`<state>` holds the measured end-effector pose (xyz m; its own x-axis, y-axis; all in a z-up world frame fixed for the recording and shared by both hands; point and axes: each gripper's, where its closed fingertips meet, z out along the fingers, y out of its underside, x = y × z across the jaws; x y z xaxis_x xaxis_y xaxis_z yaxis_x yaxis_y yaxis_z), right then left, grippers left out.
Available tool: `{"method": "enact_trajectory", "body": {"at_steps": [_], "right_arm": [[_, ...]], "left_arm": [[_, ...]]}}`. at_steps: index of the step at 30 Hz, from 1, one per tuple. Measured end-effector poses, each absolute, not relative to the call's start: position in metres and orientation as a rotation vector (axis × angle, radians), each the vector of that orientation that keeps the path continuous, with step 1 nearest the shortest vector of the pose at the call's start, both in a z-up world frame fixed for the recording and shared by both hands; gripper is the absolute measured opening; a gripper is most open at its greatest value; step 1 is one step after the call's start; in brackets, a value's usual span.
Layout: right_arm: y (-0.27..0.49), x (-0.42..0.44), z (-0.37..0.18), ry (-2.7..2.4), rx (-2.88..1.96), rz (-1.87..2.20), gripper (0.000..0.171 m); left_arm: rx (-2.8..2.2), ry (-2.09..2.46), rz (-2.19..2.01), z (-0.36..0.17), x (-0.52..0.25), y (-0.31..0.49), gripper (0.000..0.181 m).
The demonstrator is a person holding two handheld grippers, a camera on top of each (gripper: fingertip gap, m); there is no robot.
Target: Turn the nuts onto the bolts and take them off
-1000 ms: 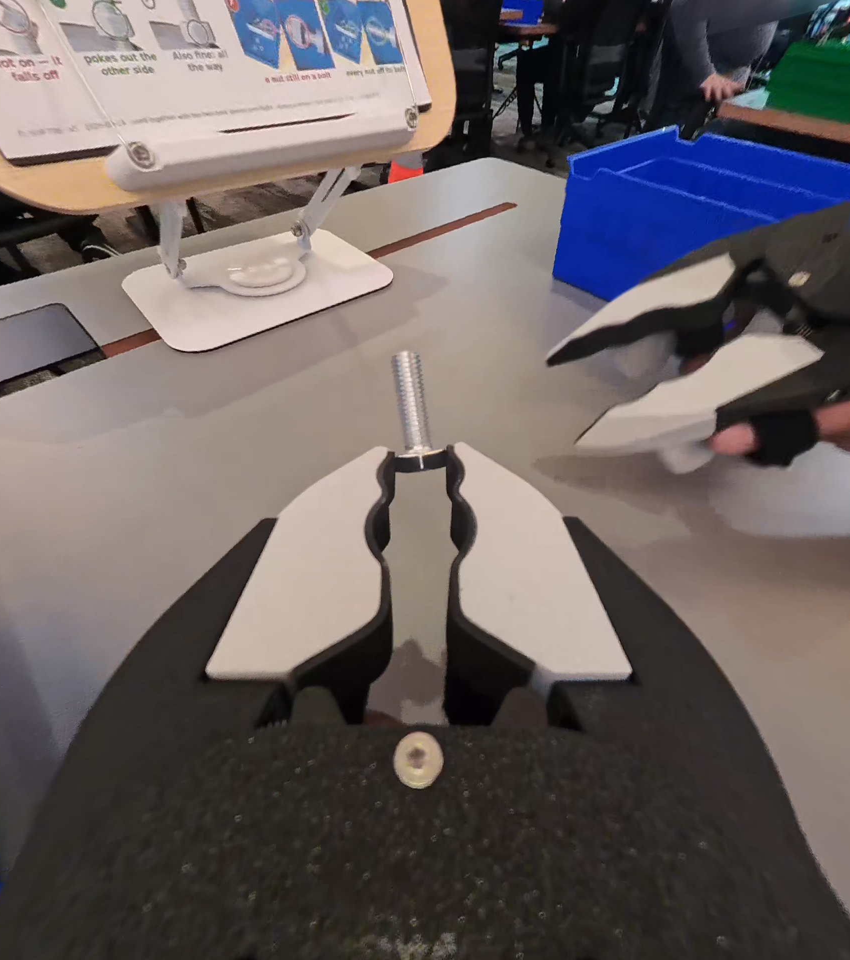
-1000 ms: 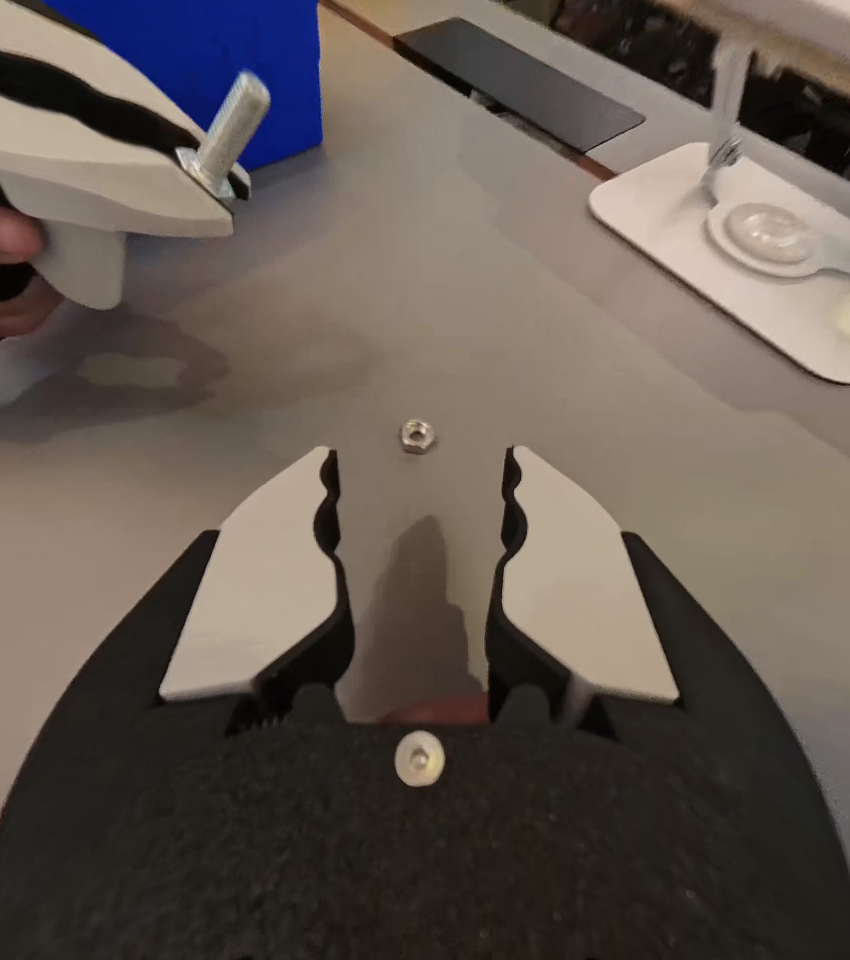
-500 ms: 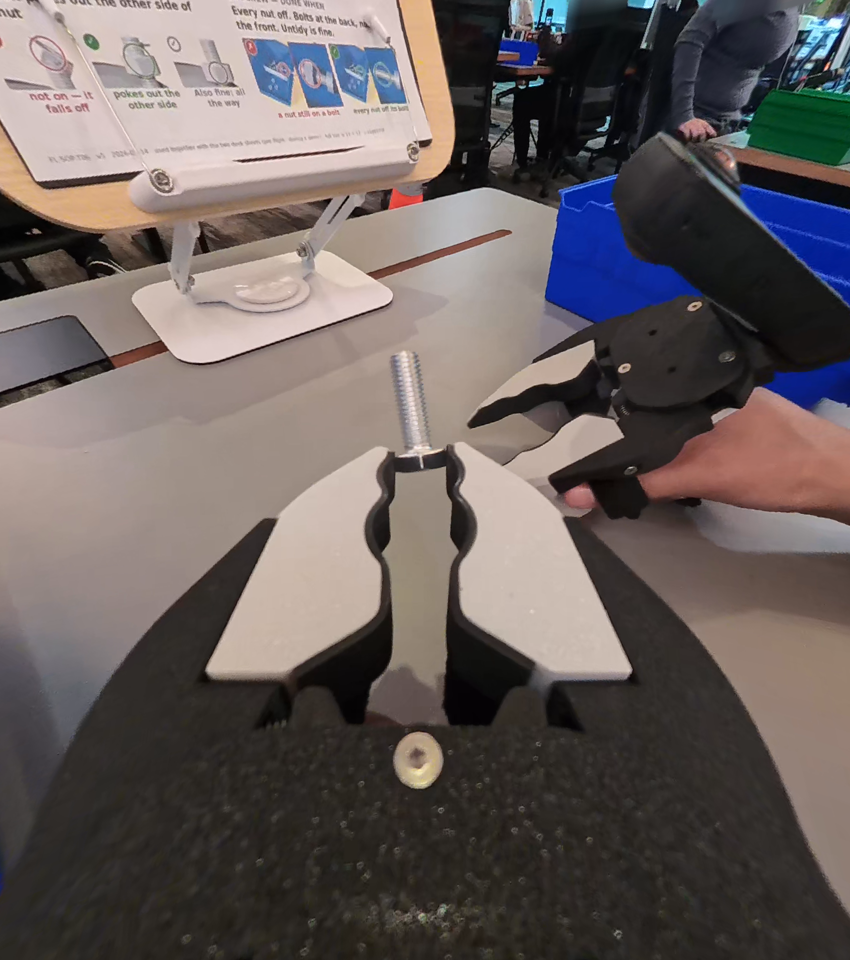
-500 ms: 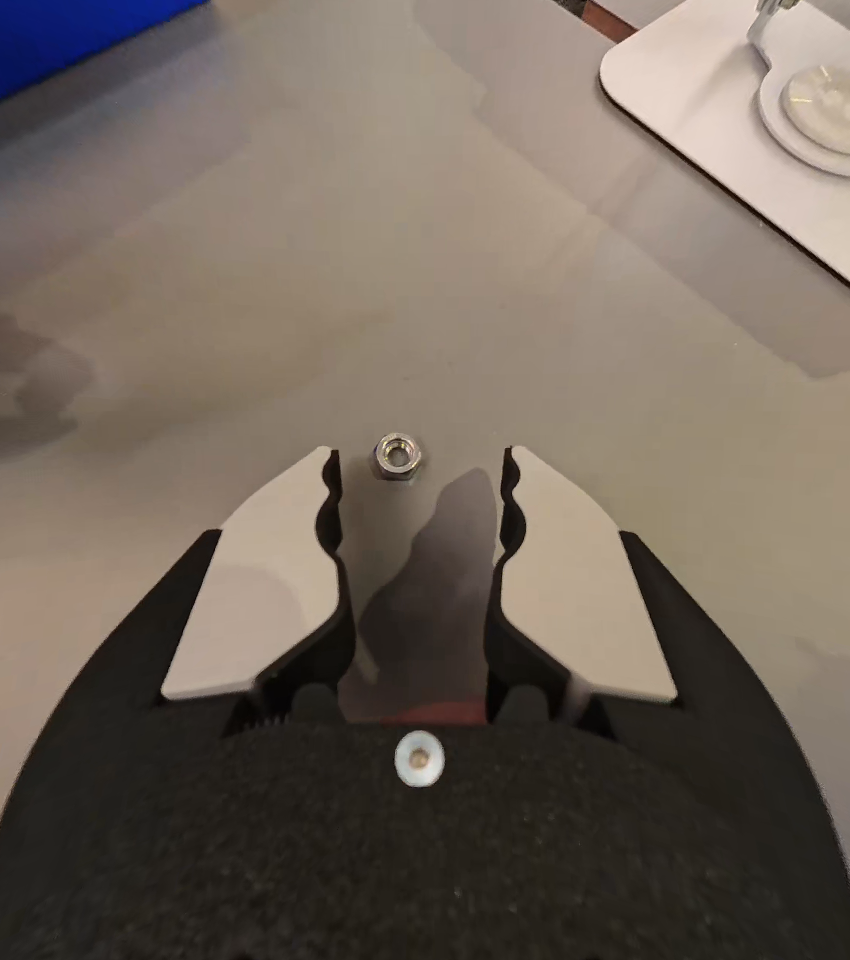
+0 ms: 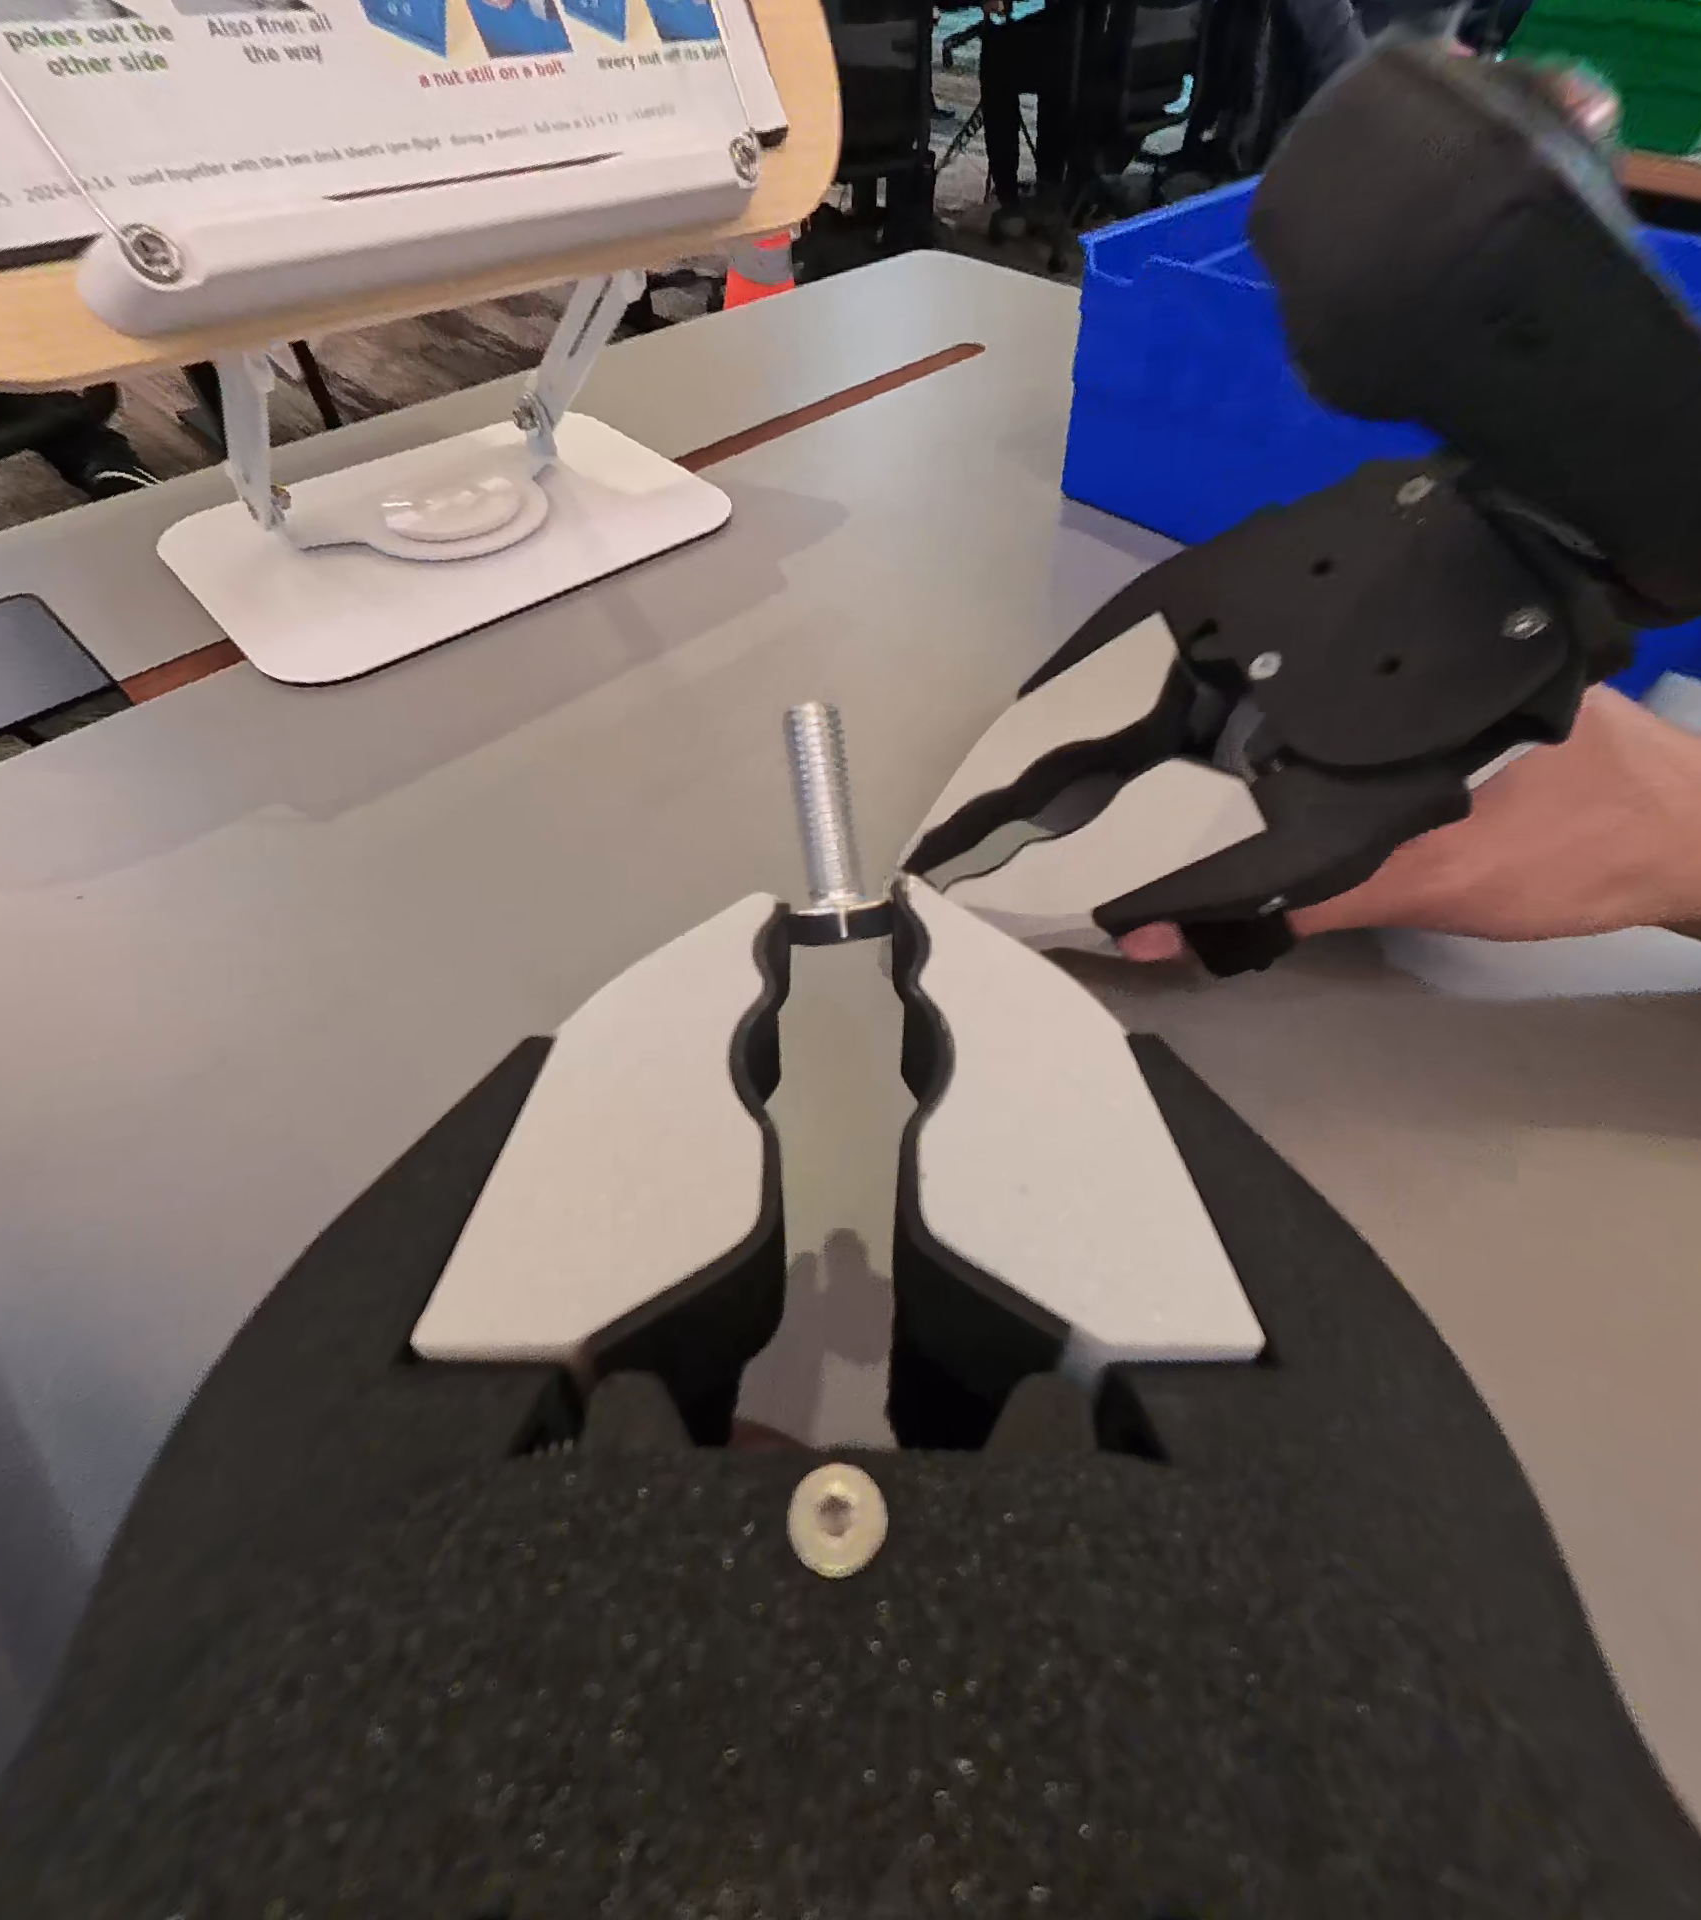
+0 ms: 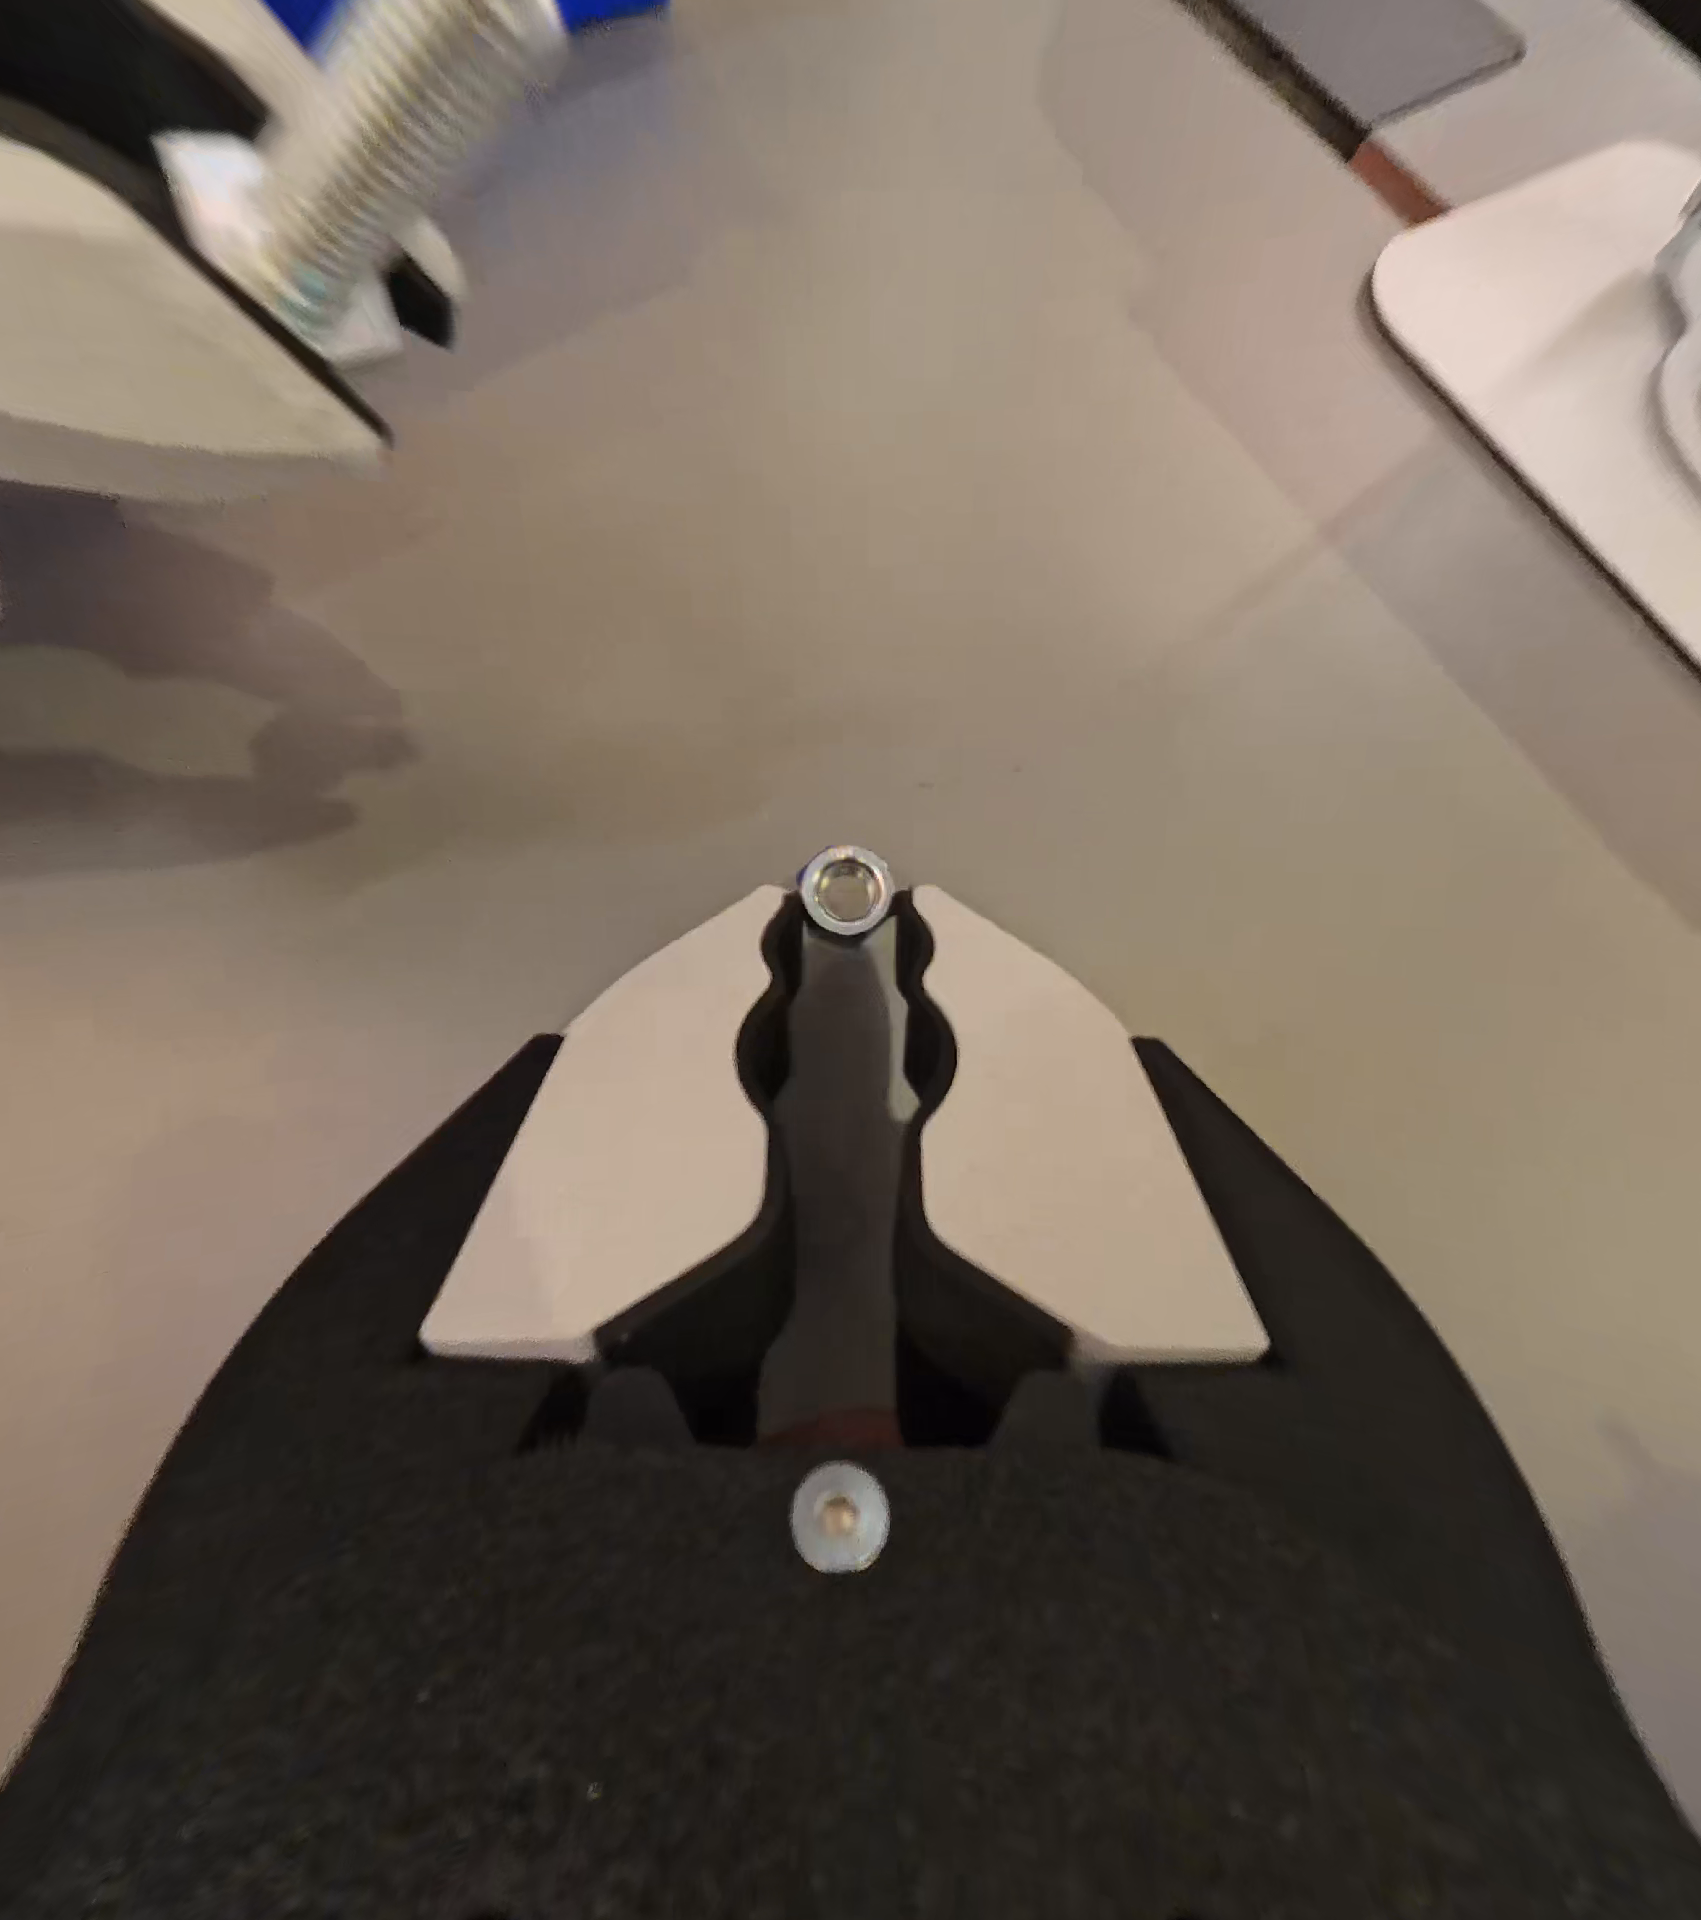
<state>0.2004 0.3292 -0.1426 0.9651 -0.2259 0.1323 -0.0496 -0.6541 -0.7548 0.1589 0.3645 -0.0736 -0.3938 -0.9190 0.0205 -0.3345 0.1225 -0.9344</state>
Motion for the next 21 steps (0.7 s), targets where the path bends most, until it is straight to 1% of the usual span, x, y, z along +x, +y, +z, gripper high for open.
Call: {"method": "enact_trajectory", "body": {"at_steps": [2, 5, 6, 9, 12, 14, 21], "right_arm": [[0.322, 0.196, -0.128, 0.142, -2.22, -0.299, 0.017], [0.299, 0.177, -0.091, -0.006, -2.069, -0.307, 0.017], [0.288, 0.17, -0.078, -0.031, -2.011, -0.276, 0.017], [0.261, 0.142, -0.043, -0.14, -1.811, -0.018, 0.017], [0.244, 0.126, -0.034, -0.224, -1.731, 0.173, 0.017], [0.239, 0.116, -0.024, -0.24, -1.667, 0.315, 0.017], [0.251, 0.096, -0.036, -0.297, -1.712, 0.37, 0.017]], "left_arm": [[-1.194, 1.843, -1.269, -0.075, 0.158, 0.361, 0.018], [-1.114, 1.923, -1.354, -0.074, 0.15, 0.344, 0.018], [-1.08, 1.954, -1.424, -0.07, 0.145, 0.334, 0.018], [-0.865, 2.081, -1.637, -0.058, 0.12, 0.296, 0.018], [-0.754, 2.171, -1.727, -0.056, 0.102, 0.274, 0.018], [-0.731, 2.226, -1.681, -0.064, 0.099, 0.269, 0.018], [-0.649, 2.304, -1.668, -0.071, 0.09, 0.253, 0.018]]}}
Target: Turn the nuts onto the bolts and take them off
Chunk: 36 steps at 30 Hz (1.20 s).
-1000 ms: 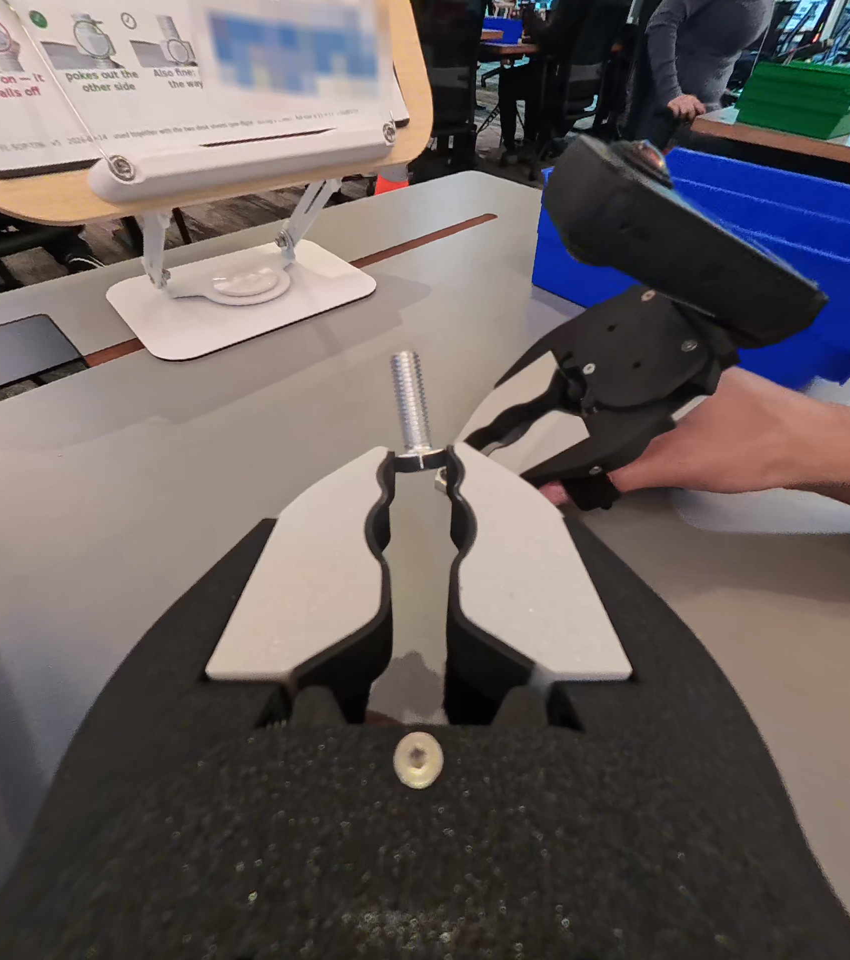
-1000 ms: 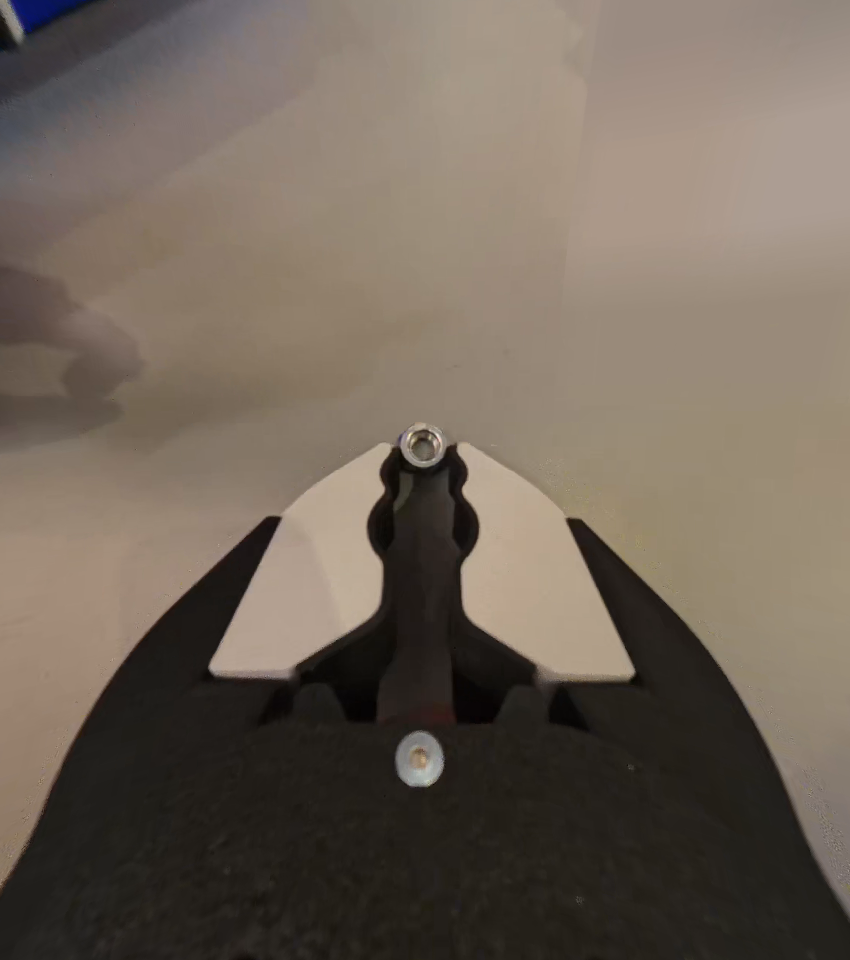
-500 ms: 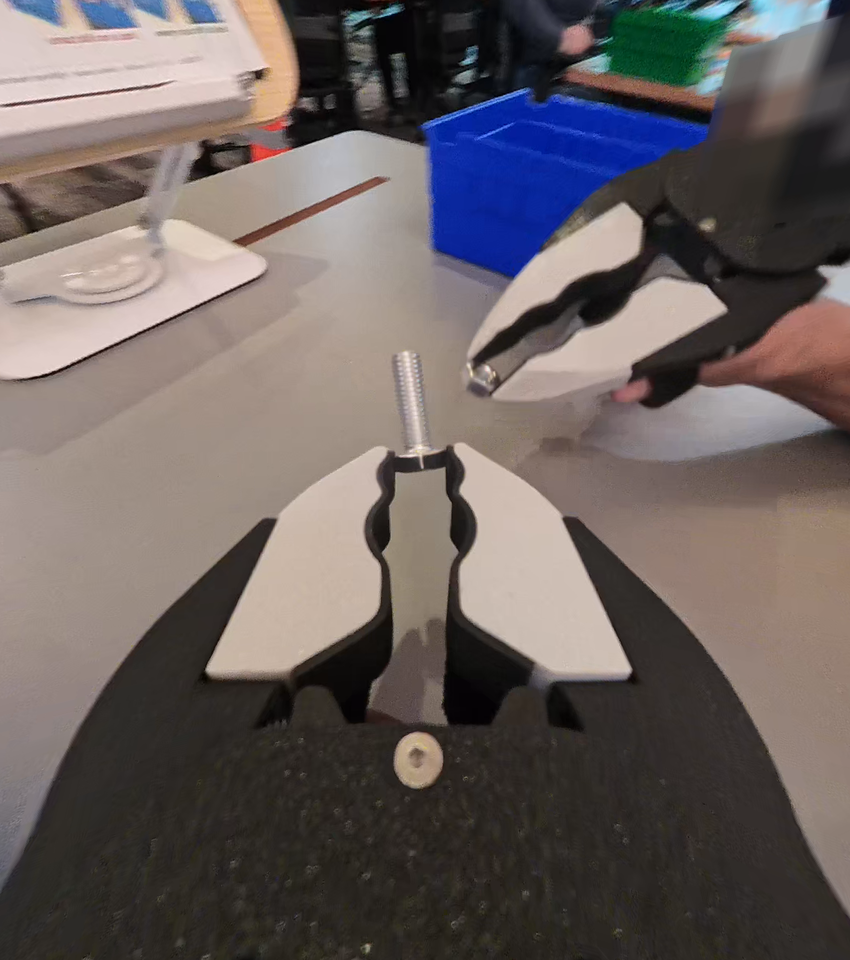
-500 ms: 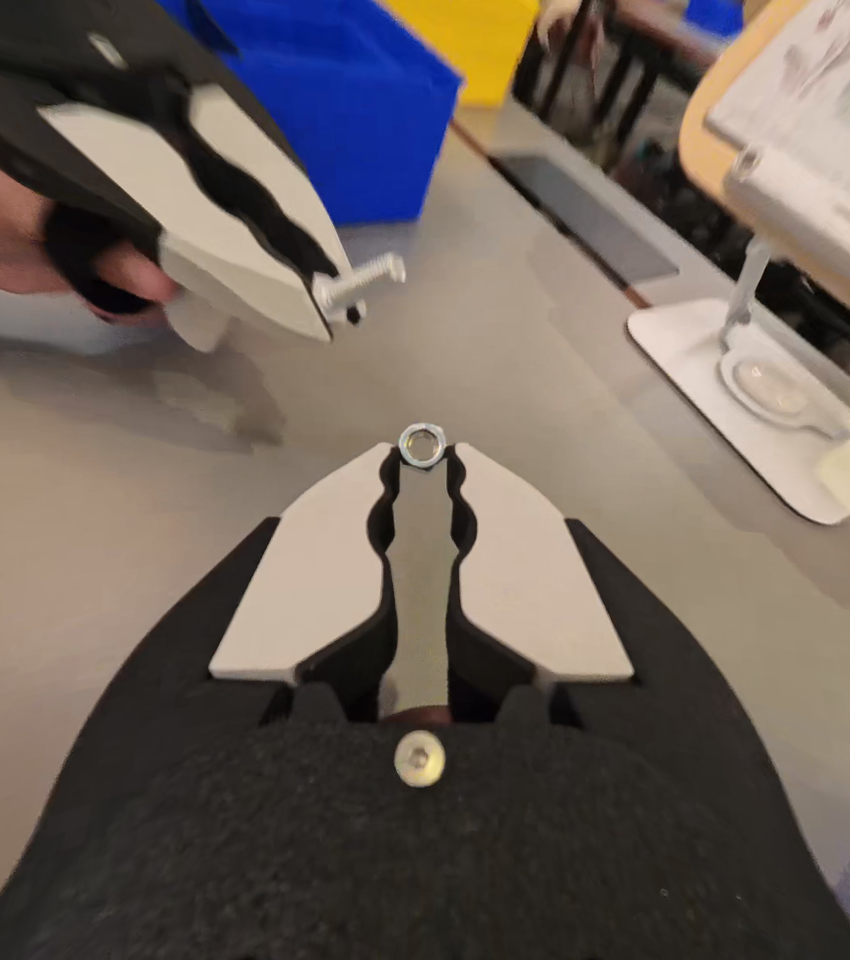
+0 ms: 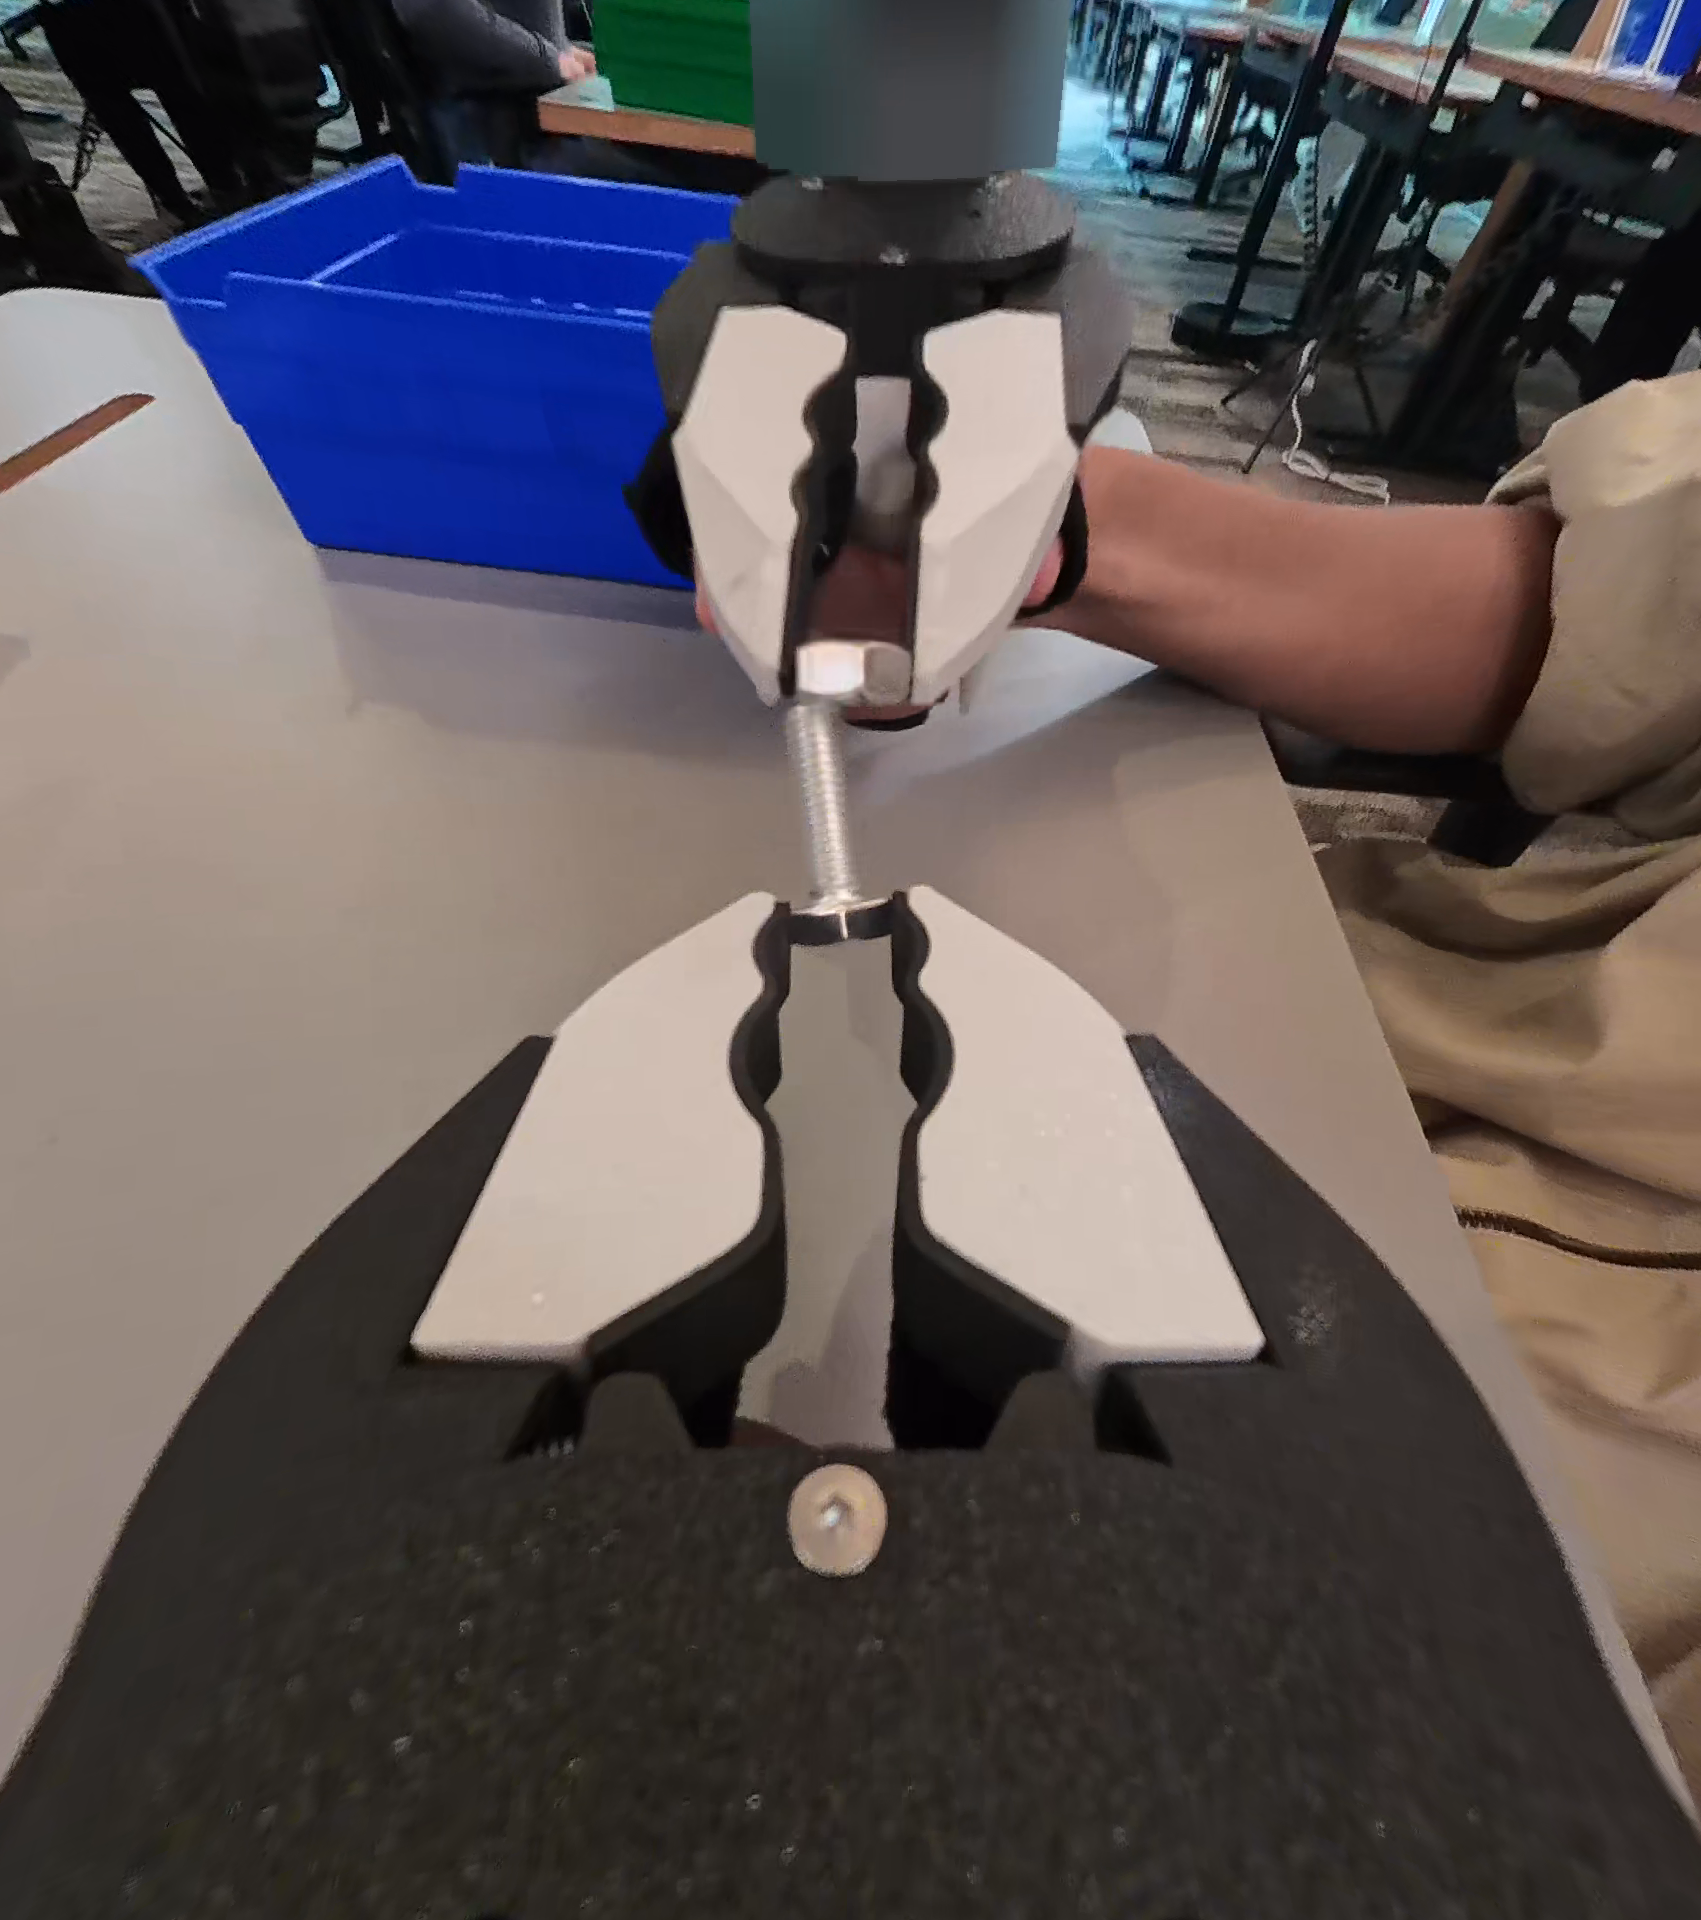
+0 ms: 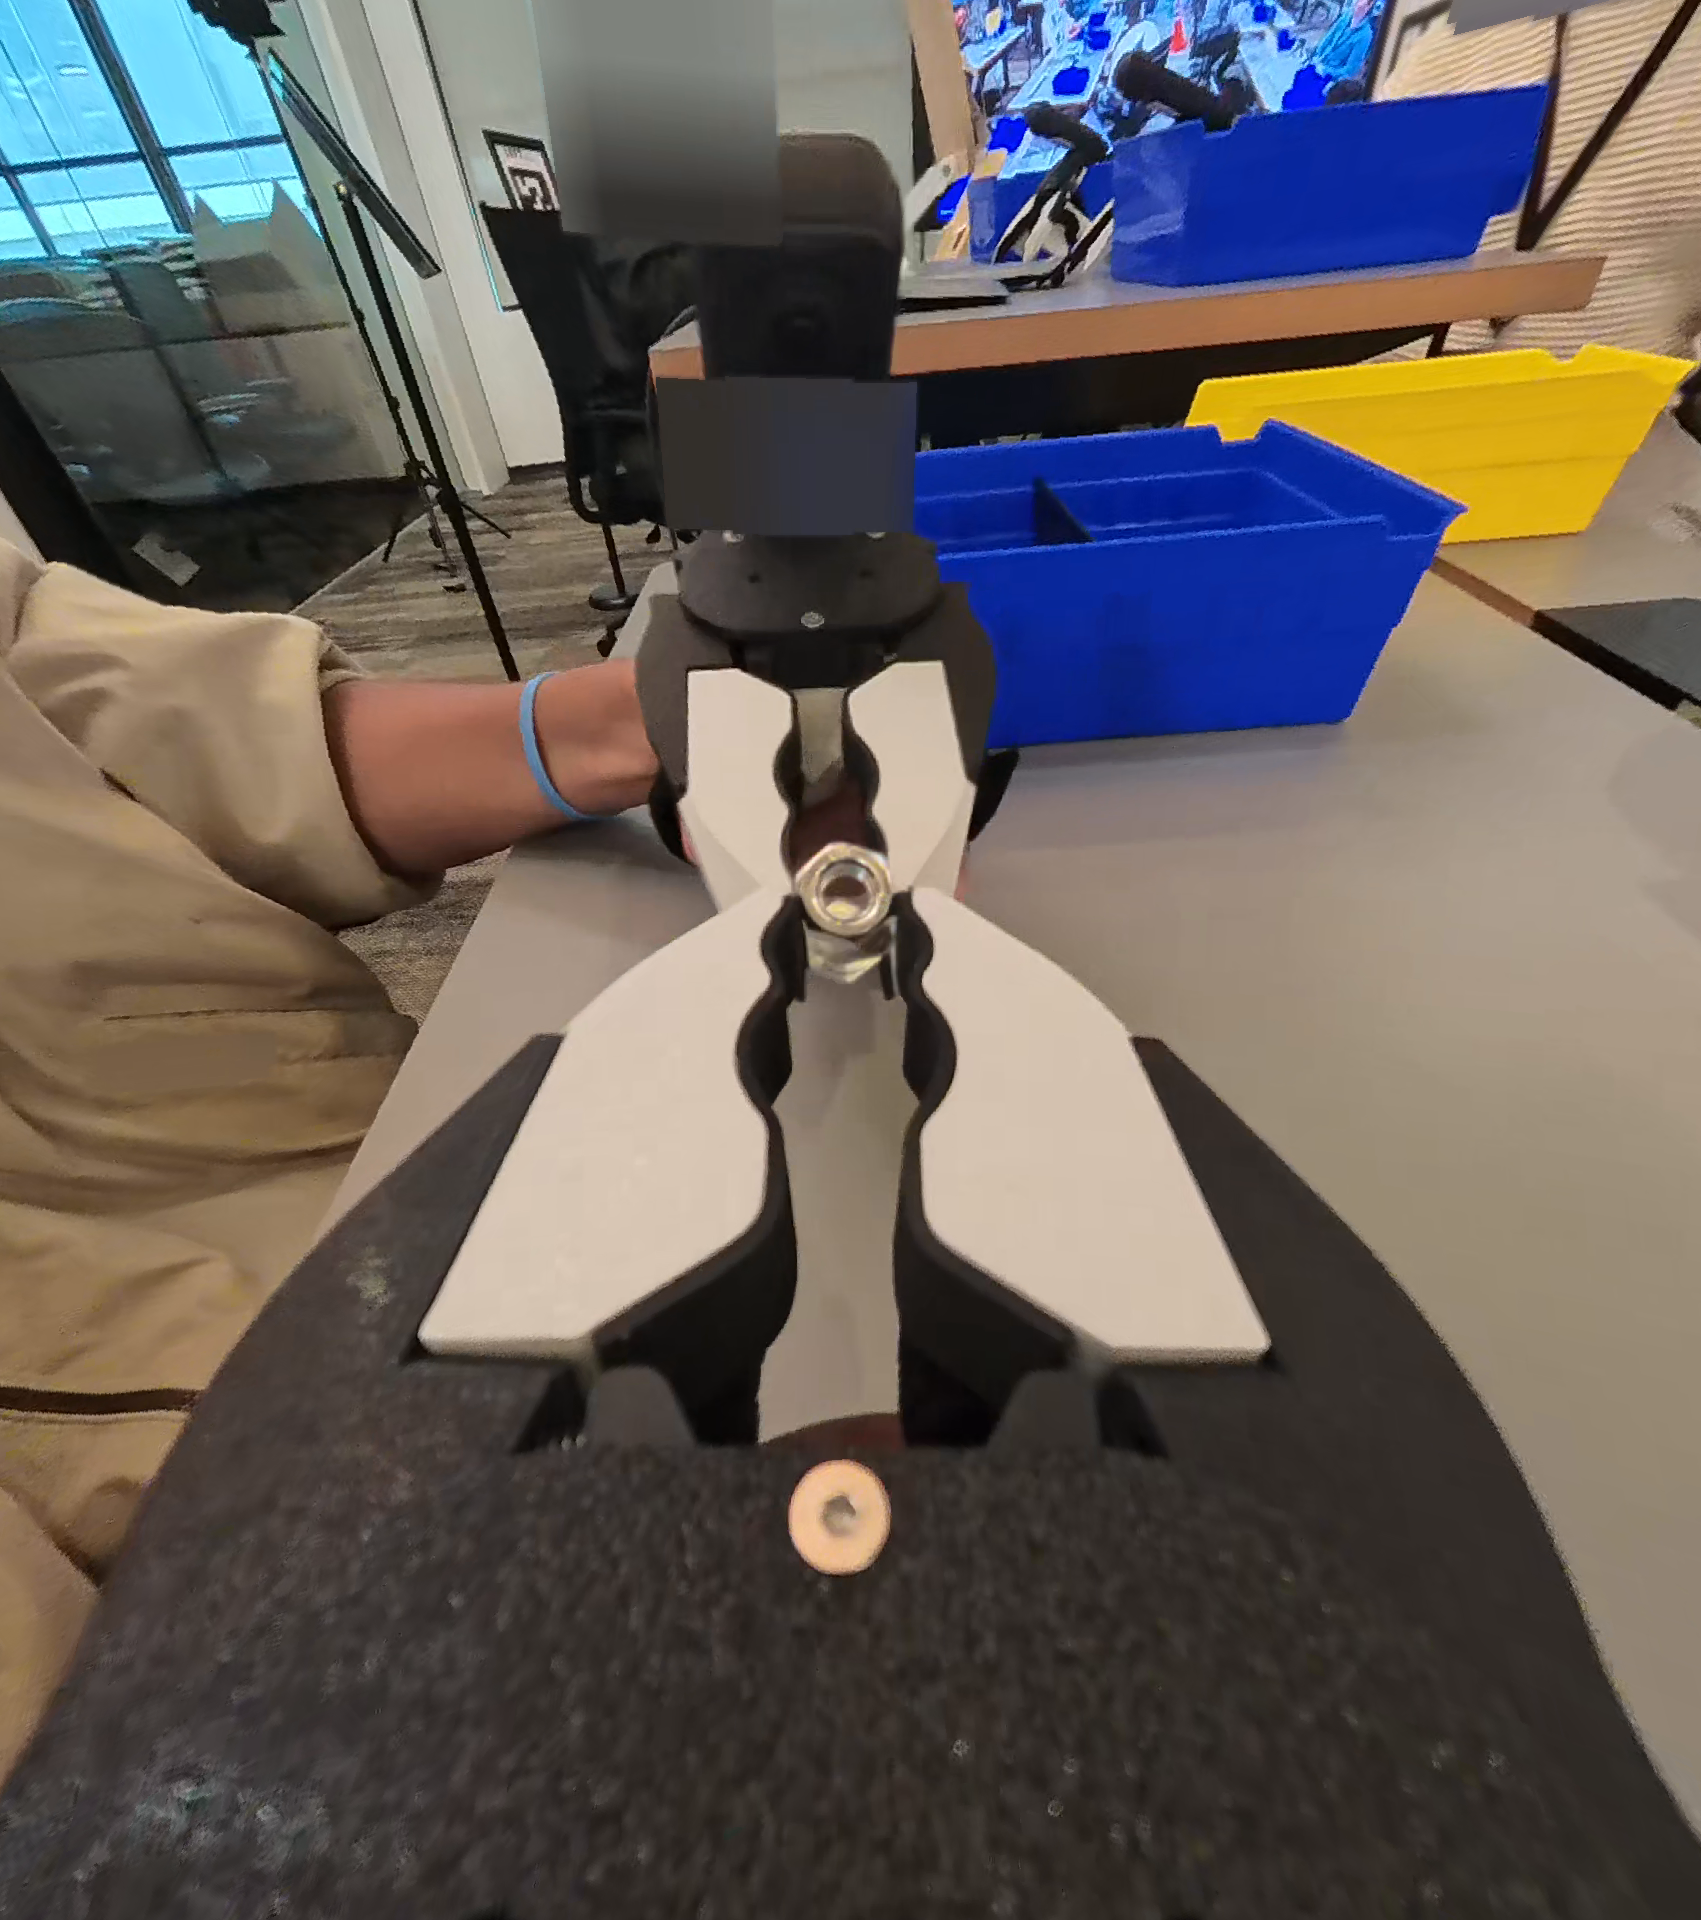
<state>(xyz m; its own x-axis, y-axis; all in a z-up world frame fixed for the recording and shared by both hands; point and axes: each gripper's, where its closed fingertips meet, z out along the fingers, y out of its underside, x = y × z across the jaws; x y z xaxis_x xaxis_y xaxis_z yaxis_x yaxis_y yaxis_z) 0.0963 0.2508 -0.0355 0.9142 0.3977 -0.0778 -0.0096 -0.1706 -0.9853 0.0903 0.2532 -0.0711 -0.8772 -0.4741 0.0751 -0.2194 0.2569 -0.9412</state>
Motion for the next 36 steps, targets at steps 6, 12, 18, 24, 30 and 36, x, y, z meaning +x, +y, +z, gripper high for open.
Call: {"method": "enact_trajectory", "body": {"at_steps": [6, 12, 18, 24, 30, 36], "right_arm": [[0.244, 0.095, -0.042, -0.335, -1.745, 0.39, 0.017], [0.24, 0.079, -0.034, -0.388, -1.682, 0.474, 0.017], [0.231, 0.061, -0.018, -0.461, -1.593, 0.581, 0.017], [0.233, 0.054, -0.015, -0.499, -1.592, 0.539, 0.017], [0.234, 0.05, -0.017, -0.526, -1.627, 0.521, 0.017], [0.242, 0.077, -0.017, -0.371, -1.676, 0.442, 0.017]], "left_arm": [[-0.609, 2.355, -1.696, -0.073, 0.081, 0.248, 0.018], [-0.577, 2.413, -1.818, -0.069, 0.068, 0.239, 0.018], [-0.518, 2.431, -2.044, -0.052, 0.05, 0.234, 0.018], [-0.469, 2.459, -2.161, -0.044, 0.037, 0.234, 0.018], [-0.467, 2.489, -2.175, -0.045, 0.034, 0.233, 0.018], [-0.575, 2.315, -1.984, -0.047, 0.065, 0.238, 0.018]]}}
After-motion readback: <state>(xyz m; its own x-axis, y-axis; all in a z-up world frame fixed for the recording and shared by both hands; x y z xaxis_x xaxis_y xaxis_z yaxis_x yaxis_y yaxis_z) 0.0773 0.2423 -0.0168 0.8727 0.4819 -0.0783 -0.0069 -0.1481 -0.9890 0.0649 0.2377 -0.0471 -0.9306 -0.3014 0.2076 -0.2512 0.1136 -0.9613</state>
